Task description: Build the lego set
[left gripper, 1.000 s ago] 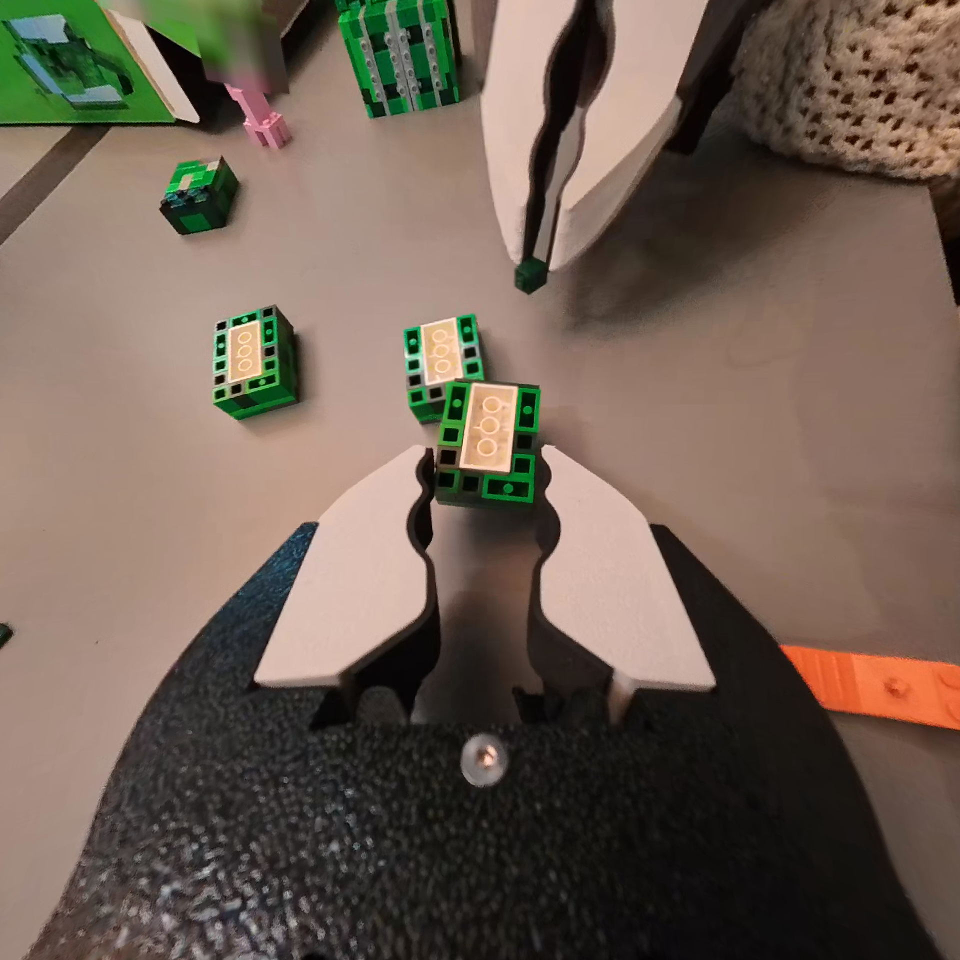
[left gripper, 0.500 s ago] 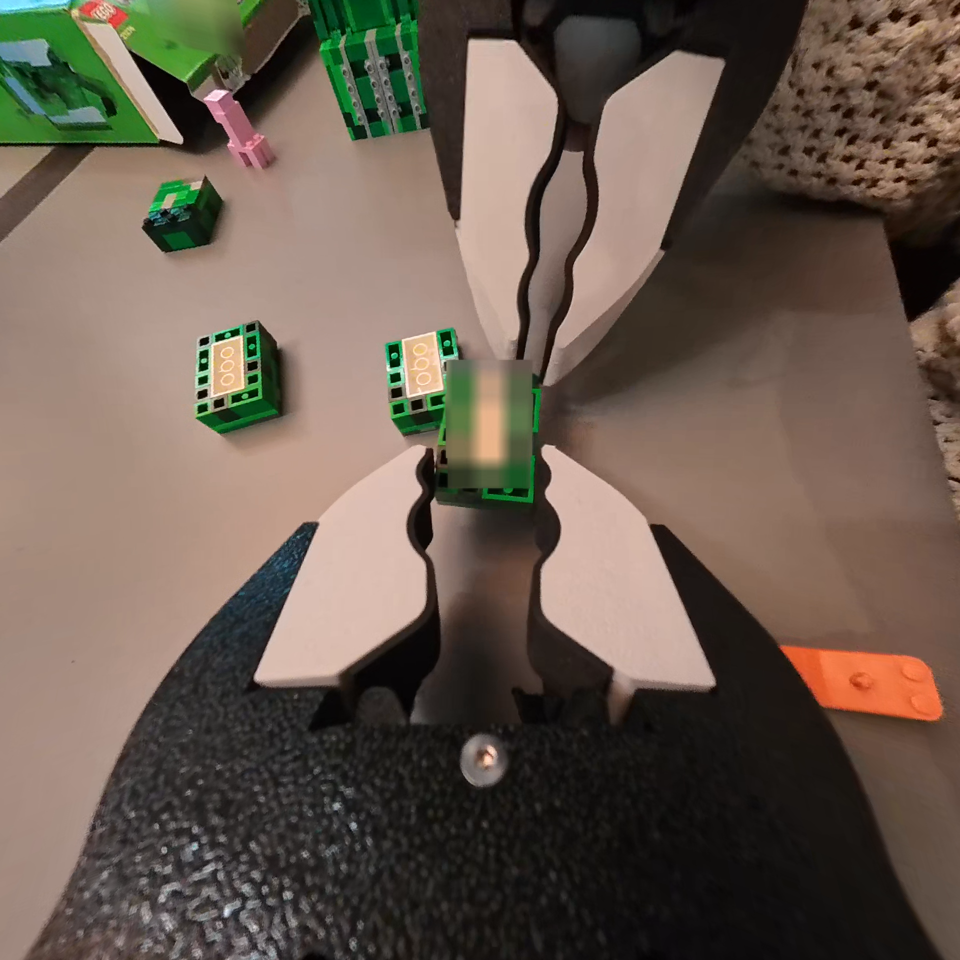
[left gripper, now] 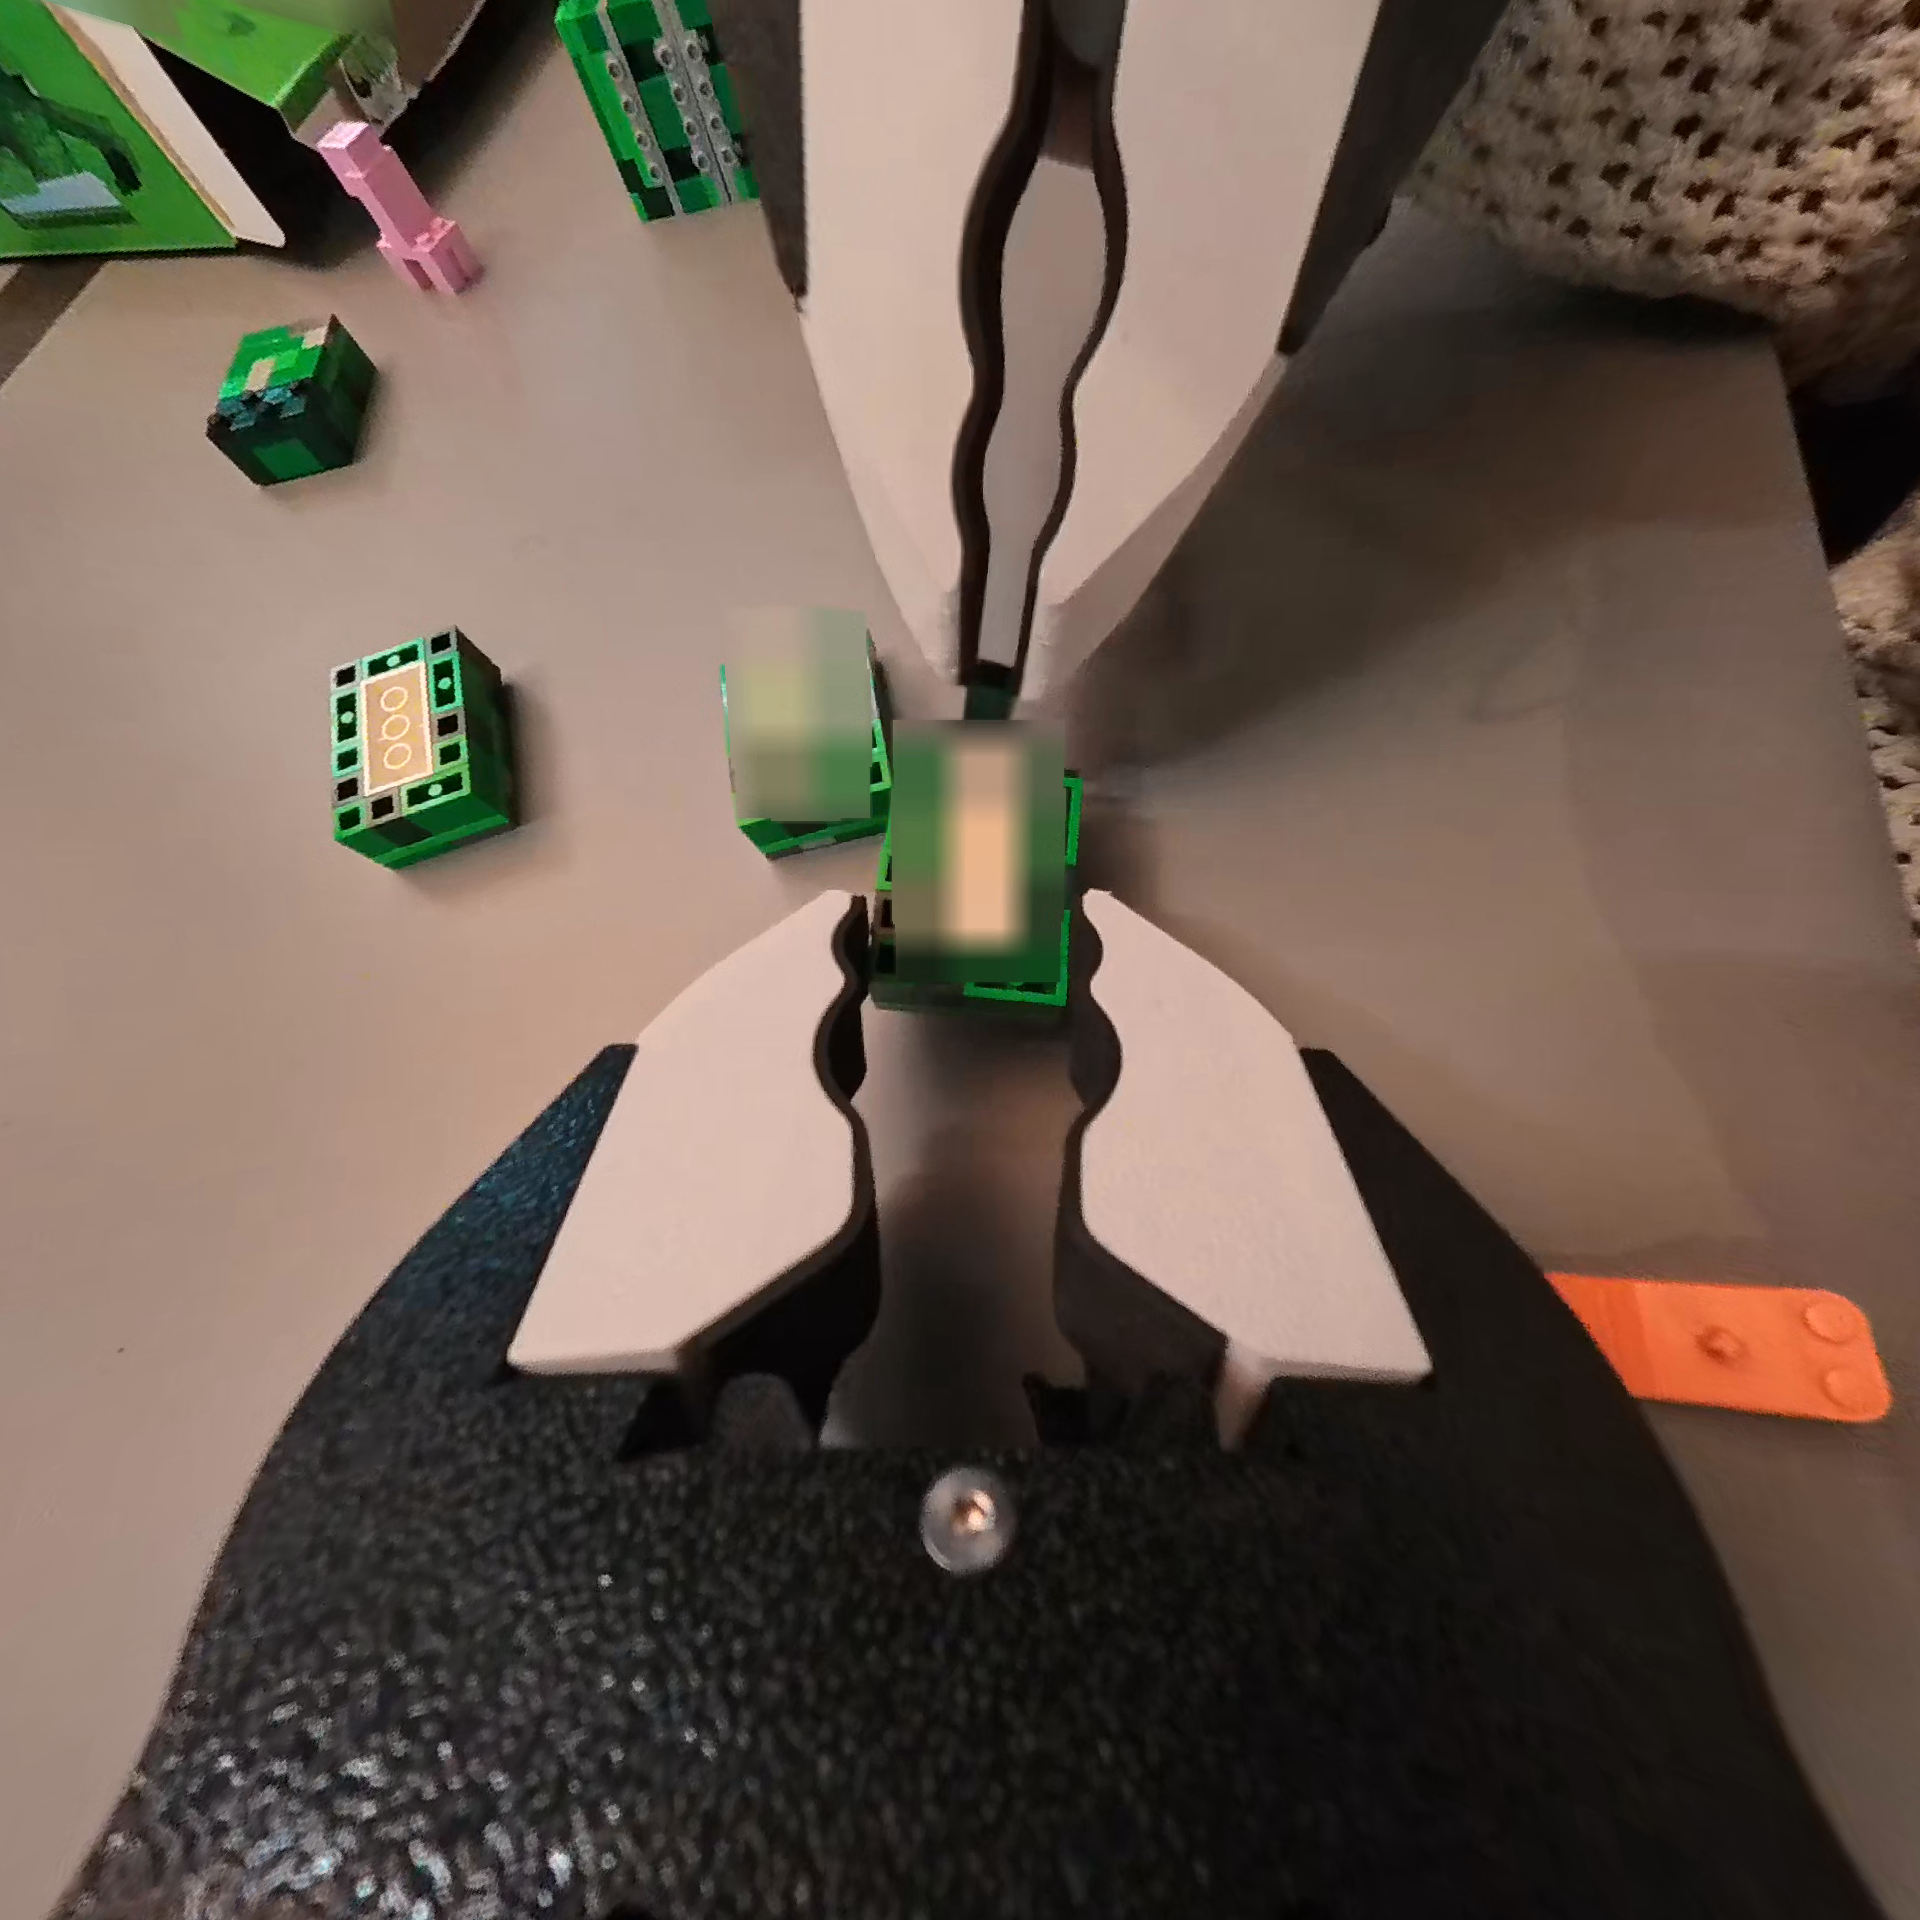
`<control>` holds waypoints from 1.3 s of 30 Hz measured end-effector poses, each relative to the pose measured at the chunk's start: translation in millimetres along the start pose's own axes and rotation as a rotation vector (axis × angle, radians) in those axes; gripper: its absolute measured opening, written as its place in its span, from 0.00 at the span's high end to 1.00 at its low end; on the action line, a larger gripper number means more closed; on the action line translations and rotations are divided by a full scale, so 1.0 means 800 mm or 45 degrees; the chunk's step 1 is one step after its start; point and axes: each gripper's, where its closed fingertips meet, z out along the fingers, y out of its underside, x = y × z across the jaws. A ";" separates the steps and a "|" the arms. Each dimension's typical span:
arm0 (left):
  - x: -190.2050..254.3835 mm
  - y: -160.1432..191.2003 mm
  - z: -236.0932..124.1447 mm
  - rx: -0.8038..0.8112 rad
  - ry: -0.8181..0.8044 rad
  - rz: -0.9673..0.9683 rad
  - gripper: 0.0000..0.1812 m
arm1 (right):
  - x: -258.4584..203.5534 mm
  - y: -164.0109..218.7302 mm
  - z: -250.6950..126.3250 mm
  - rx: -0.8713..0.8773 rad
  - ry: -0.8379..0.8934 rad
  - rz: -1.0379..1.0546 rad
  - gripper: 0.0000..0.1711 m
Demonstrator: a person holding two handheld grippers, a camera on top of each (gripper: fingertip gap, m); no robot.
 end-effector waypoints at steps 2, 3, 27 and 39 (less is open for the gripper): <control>0.002 0.001 0.001 -0.006 0.011 0.010 0.80 | 0.000 -0.007 -0.003 0.011 0.000 -0.015 0.96; 0.003 0.001 0.001 -0.008 0.017 0.017 0.80 | 0.000 -0.010 -0.002 0.002 0.003 -0.028 0.96; 0.002 -0.009 0.000 0.055 -0.008 0.090 0.80 | 0.007 -0.013 -0.005 -0.158 -0.034 -0.090 0.96; 0.000 -0.015 -0.003 0.102 0.001 0.065 0.80 | 0.011 -0.014 -0.004 -0.167 -0.028 -0.098 0.96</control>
